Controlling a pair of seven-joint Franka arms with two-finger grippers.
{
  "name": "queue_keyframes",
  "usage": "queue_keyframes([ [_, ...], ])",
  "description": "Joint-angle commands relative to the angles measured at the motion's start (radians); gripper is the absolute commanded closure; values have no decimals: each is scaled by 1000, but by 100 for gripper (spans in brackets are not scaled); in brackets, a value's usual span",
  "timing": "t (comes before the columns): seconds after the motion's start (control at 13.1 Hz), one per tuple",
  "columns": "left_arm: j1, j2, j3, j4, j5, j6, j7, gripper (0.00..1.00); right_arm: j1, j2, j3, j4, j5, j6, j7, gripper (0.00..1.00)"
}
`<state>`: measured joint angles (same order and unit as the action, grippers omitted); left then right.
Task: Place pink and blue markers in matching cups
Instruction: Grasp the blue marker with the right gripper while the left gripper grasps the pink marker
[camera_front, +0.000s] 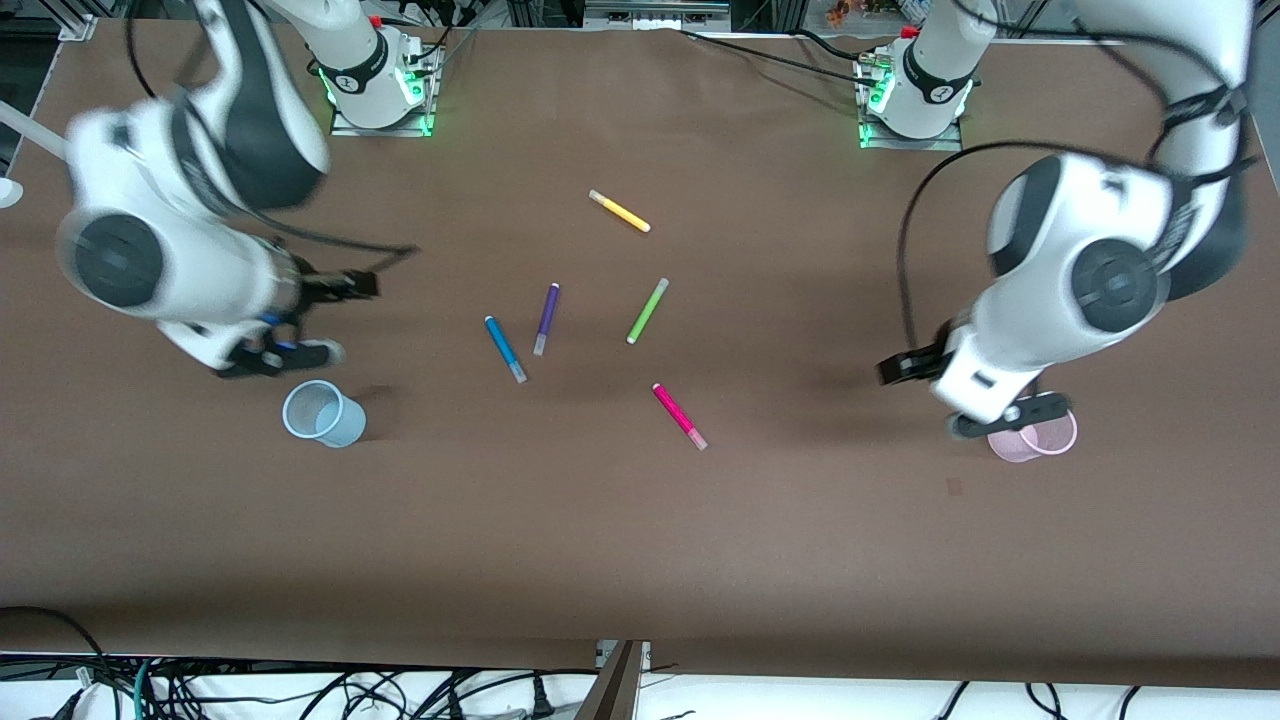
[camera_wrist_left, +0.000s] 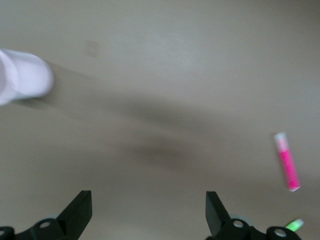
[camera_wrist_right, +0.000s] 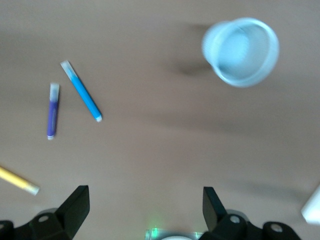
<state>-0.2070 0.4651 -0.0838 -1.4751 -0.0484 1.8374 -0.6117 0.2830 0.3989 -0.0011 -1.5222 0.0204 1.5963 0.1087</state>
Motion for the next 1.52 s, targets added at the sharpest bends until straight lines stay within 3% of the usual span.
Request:
queue_keyframes([
  [0.0,-89,139,10,84,-41,128,-252,0,54,98,-2,17,0,101,3,0],
  [0.46,-245,323,15,85,-39,458,-680,0,127,204,0,-97,3,413,6,0],
  [0.61,-256,384,13,119,-41,549,-685,0,151,224,0,-150,3,523,6,0],
  [0.76,-264,429,13,153,-36,559,-683,12,177,235,0,-206,3,614,6,0],
  [0.99,-290,493,13,222,-38,571,-686,13,189,242,0,-260,1,694,6,1],
  [1.07,-295,504,16,225,-38,571,-685,20,199,248,0,-263,3,709,6,10],
  [1.22,-301,514,16,223,-34,572,-682,31,203,261,0,-263,1,726,-6,38],
  [1.3,-301,517,16,222,-33,572,-680,37,203,265,0,-262,0,731,-6,65],
  [1.45,-305,526,18,220,-28,572,-675,52,206,265,0,-257,0,732,-6,86],
])
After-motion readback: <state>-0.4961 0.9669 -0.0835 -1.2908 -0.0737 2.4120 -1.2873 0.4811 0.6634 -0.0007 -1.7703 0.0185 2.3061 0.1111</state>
